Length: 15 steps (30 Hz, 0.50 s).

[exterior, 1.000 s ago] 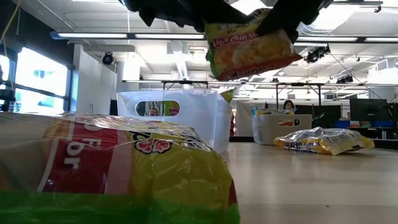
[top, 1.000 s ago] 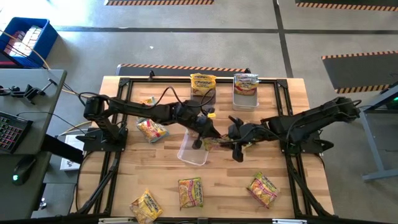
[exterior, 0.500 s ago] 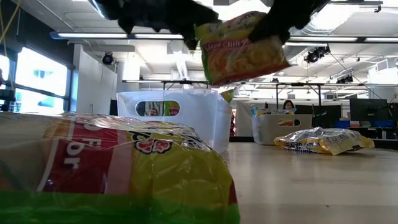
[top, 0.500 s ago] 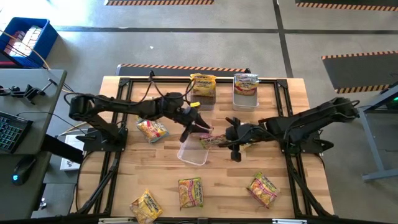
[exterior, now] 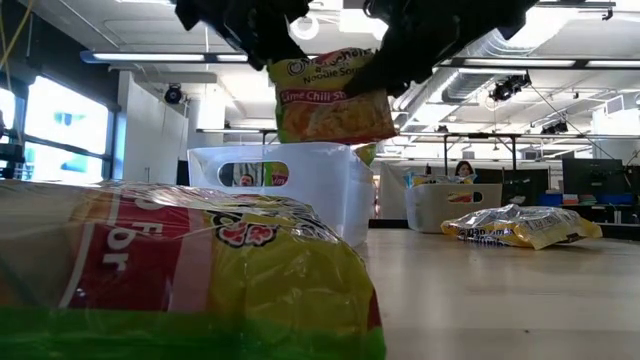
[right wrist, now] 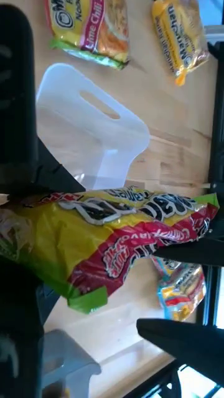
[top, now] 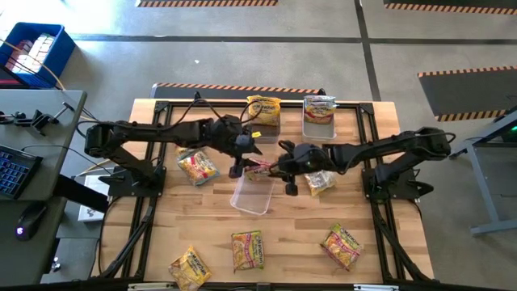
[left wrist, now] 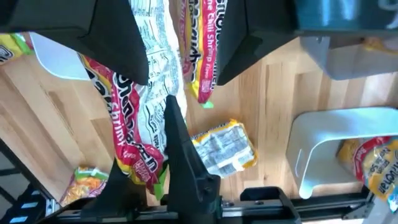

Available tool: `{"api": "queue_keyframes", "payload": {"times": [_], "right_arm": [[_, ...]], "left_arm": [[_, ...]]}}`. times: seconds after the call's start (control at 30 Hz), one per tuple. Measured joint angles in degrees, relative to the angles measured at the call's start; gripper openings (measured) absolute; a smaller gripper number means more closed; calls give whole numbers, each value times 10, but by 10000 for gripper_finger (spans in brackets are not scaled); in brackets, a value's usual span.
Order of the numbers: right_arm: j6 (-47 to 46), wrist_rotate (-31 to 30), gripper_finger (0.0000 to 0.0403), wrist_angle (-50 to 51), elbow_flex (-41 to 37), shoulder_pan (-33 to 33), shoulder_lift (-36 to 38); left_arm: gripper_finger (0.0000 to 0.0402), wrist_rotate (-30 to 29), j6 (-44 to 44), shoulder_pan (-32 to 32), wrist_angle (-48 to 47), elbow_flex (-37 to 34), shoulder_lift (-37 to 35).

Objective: Sort Maruchan noodles
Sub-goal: Put the green noodle pack into the transparent bin

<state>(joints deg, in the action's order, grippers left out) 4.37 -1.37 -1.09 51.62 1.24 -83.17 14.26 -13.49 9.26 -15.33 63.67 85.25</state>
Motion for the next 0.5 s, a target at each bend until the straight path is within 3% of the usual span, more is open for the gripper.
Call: {"api": "queue_keyframes", "payload": {"times": [0.2,0.5], "right_arm": [[23,7,84,-9,0,-25,-7],[55,-1,84,-19,0,-40,-13]], "left_arm": [[194,-4,6,11,-59,39,1],[194,42,63,30,-107,81,1]]}}
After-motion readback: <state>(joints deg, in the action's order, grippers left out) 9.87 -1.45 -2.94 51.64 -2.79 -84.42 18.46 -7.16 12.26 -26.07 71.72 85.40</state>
